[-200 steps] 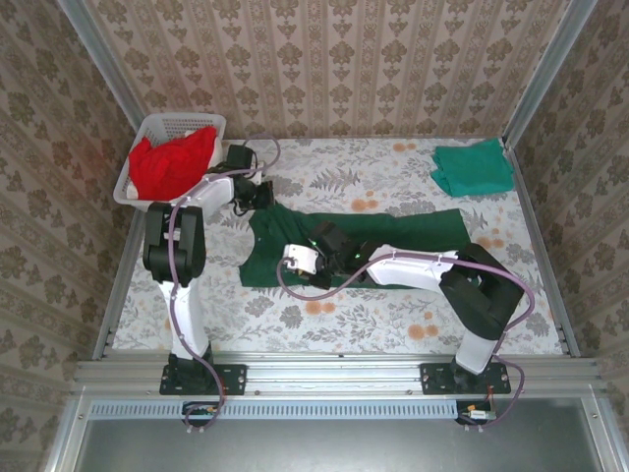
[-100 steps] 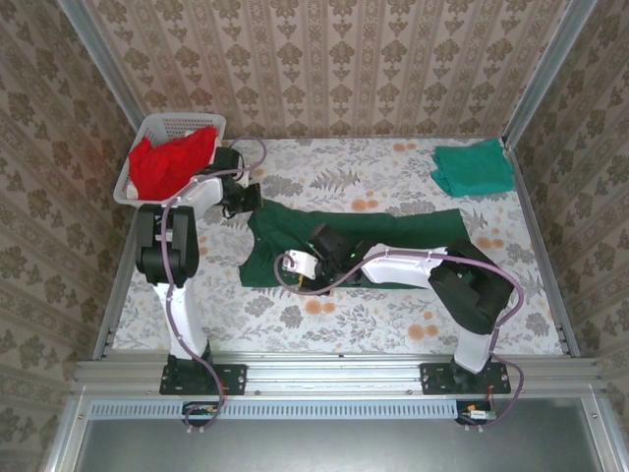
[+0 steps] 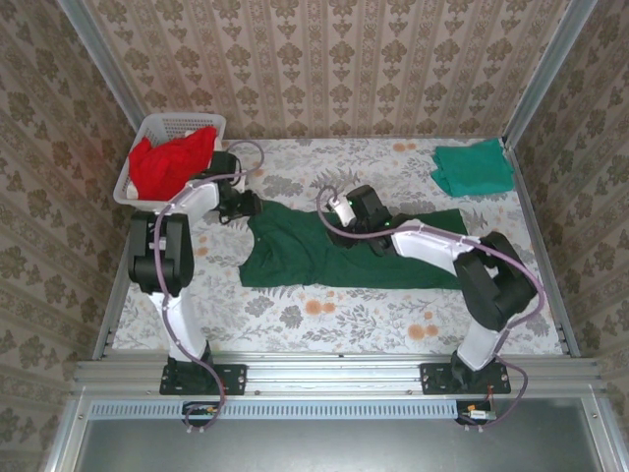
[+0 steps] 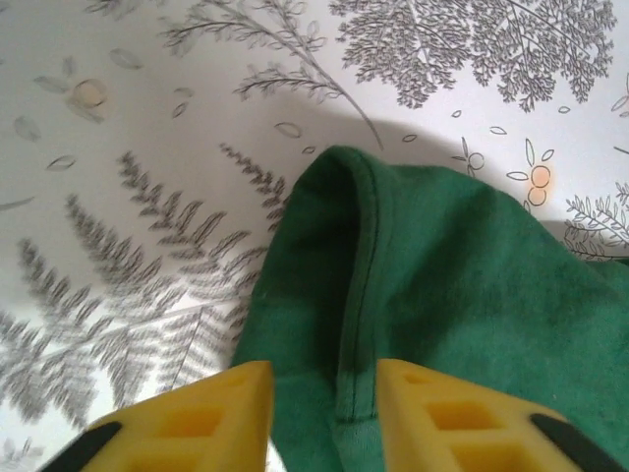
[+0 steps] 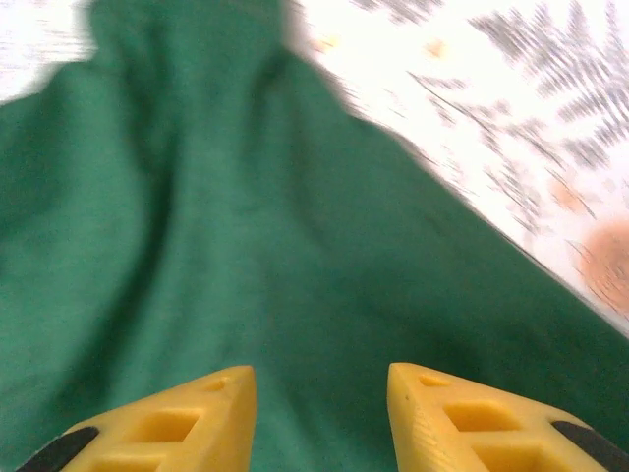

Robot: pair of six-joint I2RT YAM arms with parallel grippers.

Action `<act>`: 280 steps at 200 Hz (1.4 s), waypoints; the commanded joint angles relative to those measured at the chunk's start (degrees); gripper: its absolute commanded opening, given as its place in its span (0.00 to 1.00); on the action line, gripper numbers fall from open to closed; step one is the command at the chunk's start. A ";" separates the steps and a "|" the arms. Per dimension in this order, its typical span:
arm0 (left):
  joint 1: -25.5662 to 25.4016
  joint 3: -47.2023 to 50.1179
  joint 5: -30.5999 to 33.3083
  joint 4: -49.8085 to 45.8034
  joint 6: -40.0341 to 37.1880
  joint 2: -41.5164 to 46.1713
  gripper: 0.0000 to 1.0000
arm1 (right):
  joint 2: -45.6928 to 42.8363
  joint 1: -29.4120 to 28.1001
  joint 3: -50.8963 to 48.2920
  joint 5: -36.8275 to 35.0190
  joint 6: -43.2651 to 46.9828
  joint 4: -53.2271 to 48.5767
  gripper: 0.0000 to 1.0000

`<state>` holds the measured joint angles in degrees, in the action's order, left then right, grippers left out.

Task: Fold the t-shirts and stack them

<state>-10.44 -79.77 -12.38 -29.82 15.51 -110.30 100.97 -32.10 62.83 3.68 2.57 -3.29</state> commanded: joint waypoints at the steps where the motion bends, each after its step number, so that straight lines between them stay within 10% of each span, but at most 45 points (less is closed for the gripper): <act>1: -1.61 2.32 5.16 -3.00 -0.24 6.78 0.44 | 4.41 1.36 2.96 -6.93 -9.76 -6.26 0.44; 97: -23.46 10.85 9.45 8.11 8.61 8.92 0.57 | 9.81 10.13 6.54 -1.65 -24.28 -12.77 0.48; 280: -20.41 29.02 8.33 10.73 12.30 15.04 0.56 | 4.56 15.56 -0.69 -2.58 -24.48 -16.36 0.59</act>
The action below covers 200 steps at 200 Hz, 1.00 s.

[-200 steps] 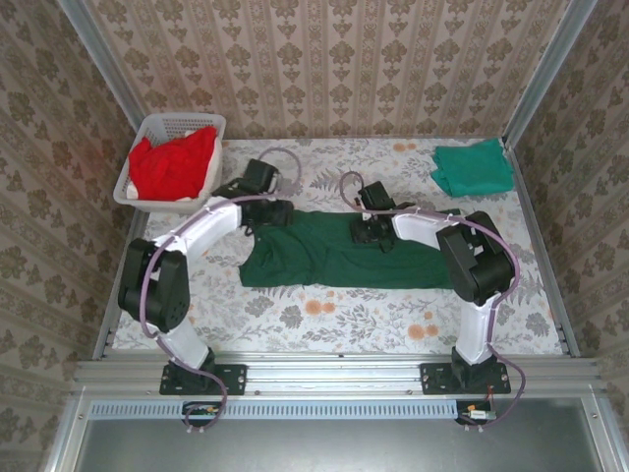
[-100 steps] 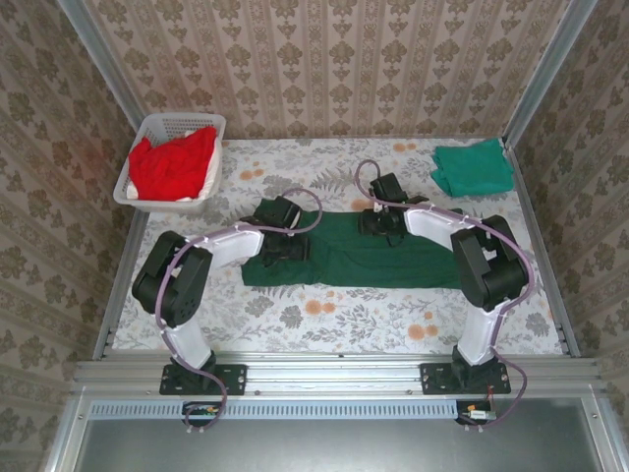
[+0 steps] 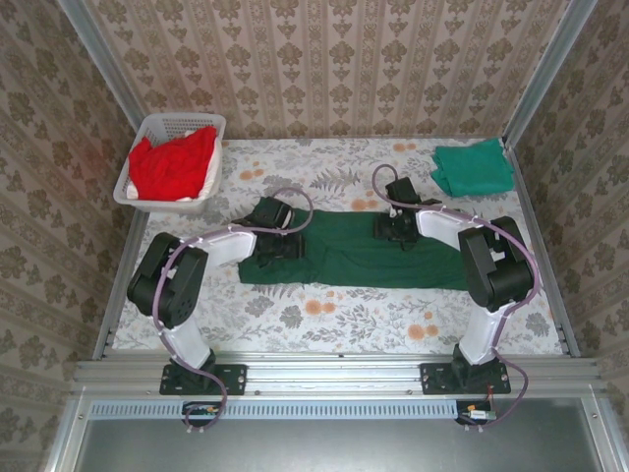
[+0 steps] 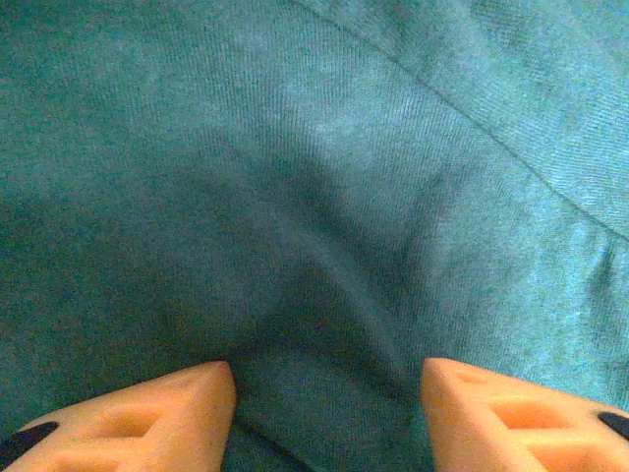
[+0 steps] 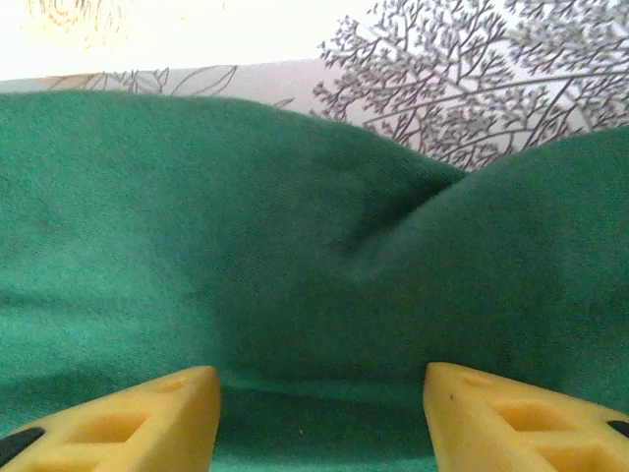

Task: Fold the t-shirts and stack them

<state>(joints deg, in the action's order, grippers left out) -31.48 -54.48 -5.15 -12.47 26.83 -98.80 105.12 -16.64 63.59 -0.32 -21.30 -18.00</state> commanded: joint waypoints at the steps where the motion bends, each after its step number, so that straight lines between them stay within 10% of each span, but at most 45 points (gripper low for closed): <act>1: 0.64 3.83 1.14 -6.70 1.05 3.76 0.56 | 0.29 0.11 -1.59 1.48 -0.64 -1.58 0.59; 74: -2.13 6.18 4.52 -9.72 2.51 13.87 0.70 | -5.34 1.13 -1.54 -1.88 -2.30 -1.67 0.60; 129: -0.29 -7.06 3.21 -5.65 1.55 -5.32 0.70 | -1.64 3.80 -4.04 5.41 -7.94 0.57 0.68; 158: 3.73 -17.67 1.20 -7.95 -1.40 -16.66 0.69 | -6.40 3.42 -10.44 9.79 -11.10 5.76 1.00; 200: 8.96 -40.12 -4.82 -12.35 -6.07 -33.01 0.68 | -13.60 -2.04 -17.53 9.47 -15.62 6.27 1.00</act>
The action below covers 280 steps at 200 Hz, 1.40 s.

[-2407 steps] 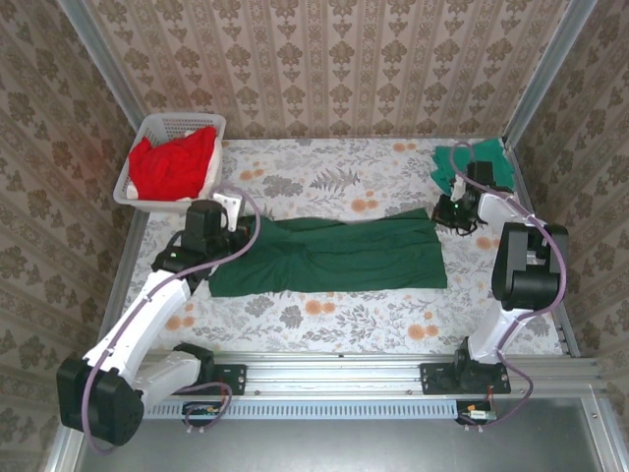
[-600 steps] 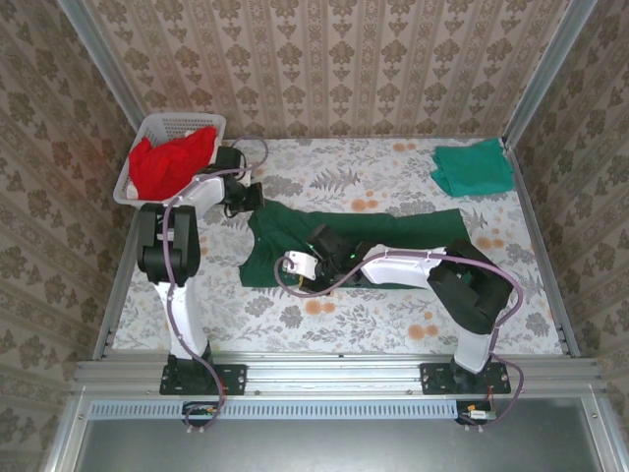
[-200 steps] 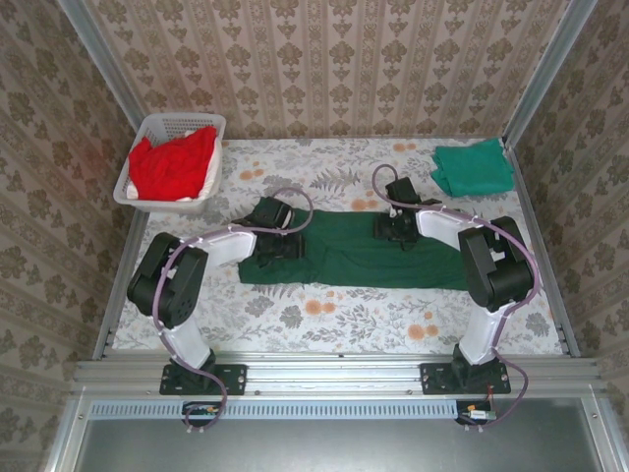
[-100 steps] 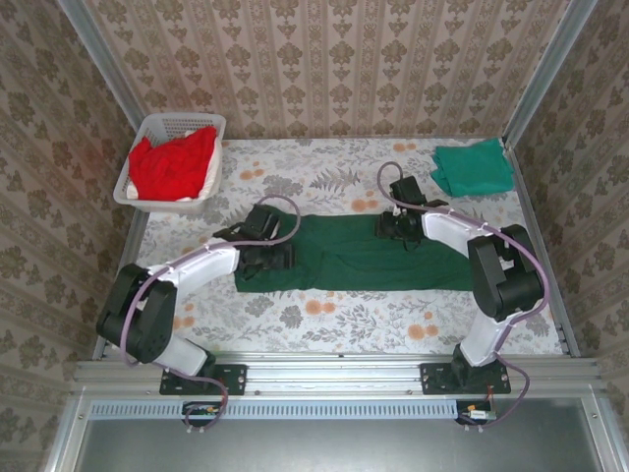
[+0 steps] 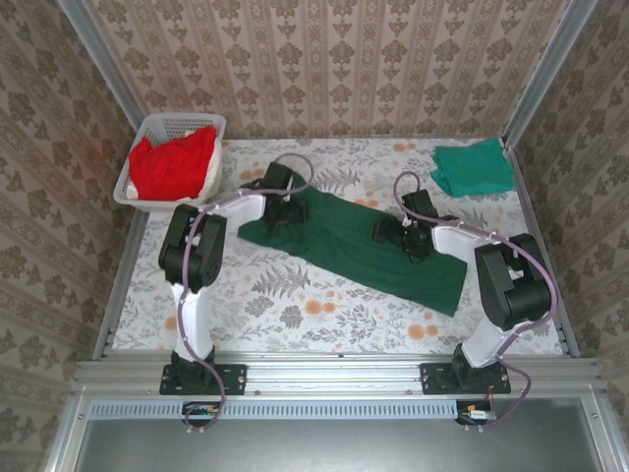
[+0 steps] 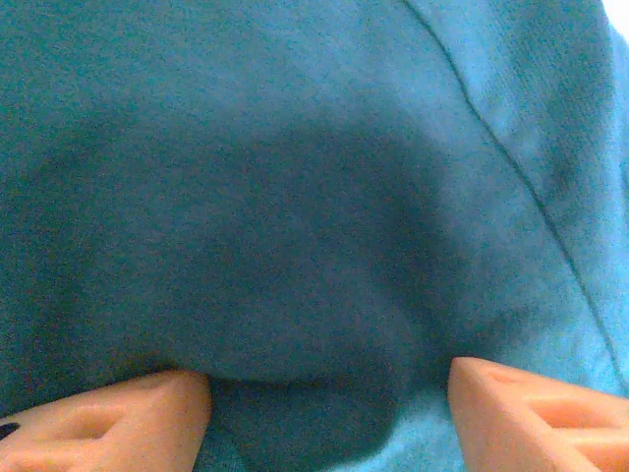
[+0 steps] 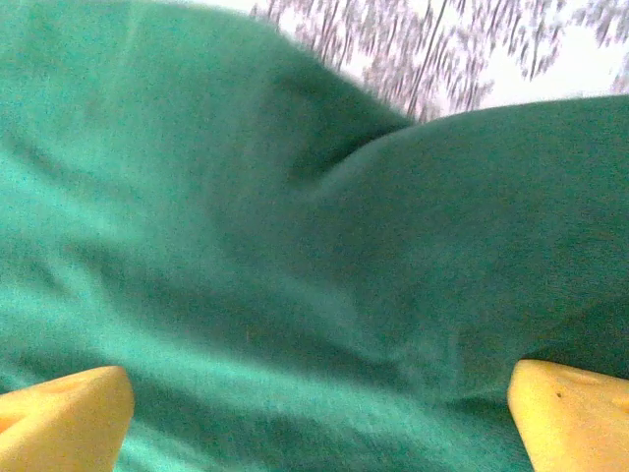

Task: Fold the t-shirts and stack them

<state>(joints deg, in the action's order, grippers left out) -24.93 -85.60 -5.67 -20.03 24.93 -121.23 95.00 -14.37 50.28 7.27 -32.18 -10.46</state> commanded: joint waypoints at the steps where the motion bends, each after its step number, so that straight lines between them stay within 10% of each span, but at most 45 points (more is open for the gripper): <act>1: 2.42 -9.69 -4.50 -4.90 -4.27 -10.99 0.68 | -3.63 -4.68 -4.40 1.79 -4.87 -1.30 1.00; 64: 3.08 -29.75 -4.10 -14.59 -7.11 -9.56 0.80 | -17.44 -9.68 -3.96 -10.45 0.43 -11.08 1.00; 143: -3.89 11.80 2.57 4.57 1.91 16.93 1.00 | -6.52 -5.14 -8.22 -2.82 -0.18 -2.92 0.95; 227: -4.81 -9.17 -0.51 1.75 1.71 -10.75 0.90 | -16.80 -20.89 -18.07 -12.55 -16.90 2.43 0.98; 280: -3.02 -38.78 -7.73 -11.62 -3.20 -25.82 0.90 | -20.48 -31.19 -15.25 -13.29 -24.08 0.36 0.97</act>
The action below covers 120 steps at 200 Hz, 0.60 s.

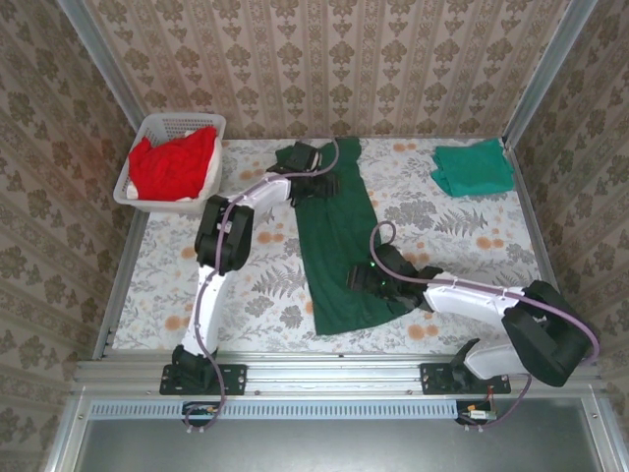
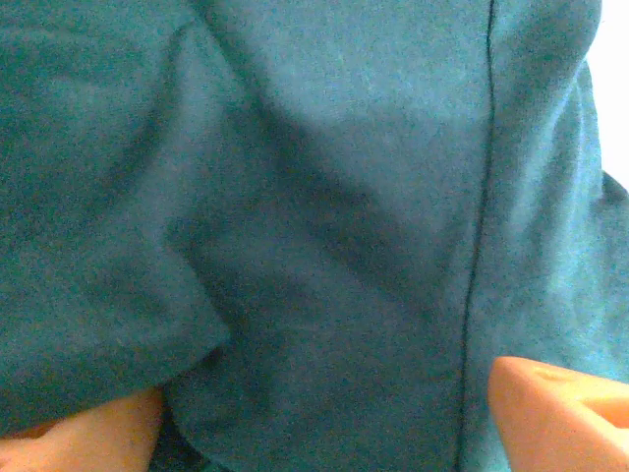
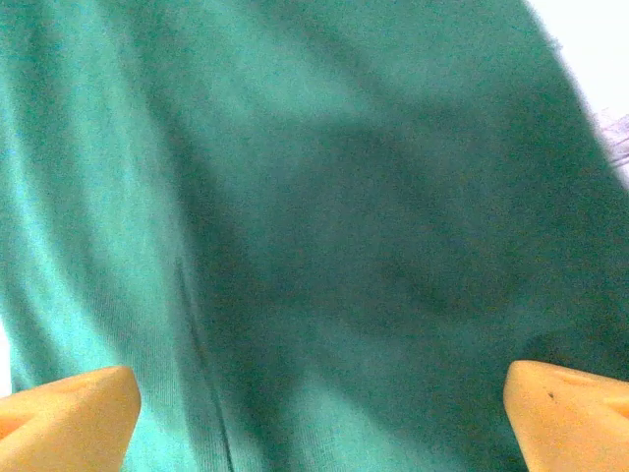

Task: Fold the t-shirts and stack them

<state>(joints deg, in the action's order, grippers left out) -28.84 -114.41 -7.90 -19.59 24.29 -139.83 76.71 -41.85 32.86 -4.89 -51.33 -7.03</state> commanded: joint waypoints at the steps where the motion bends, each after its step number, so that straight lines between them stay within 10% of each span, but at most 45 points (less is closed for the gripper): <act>1: 0.89 -10.45 -5.61 -12.36 -2.62 -7.31 0.90 | -2.31 -3.79 2.36 -1.16 -4.88 -3.34 0.97; 54: 1.48 -0.91 -6.99 -10.34 -3.28 3.06 0.93 | -11.36 -0.85 1.87 -9.42 1.83 -13.65 0.93; 120: 6.08 32.40 -6.63 1.57 -1.47 33.42 1.00 | 2.61 -6.57 11.70 -10.61 6.84 -9.99 0.42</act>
<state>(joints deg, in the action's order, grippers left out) -25.56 -88.77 -14.48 -22.44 22.41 -117.75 75.20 -43.83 39.77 -11.64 -46.41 -16.14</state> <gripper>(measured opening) 0.992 0.455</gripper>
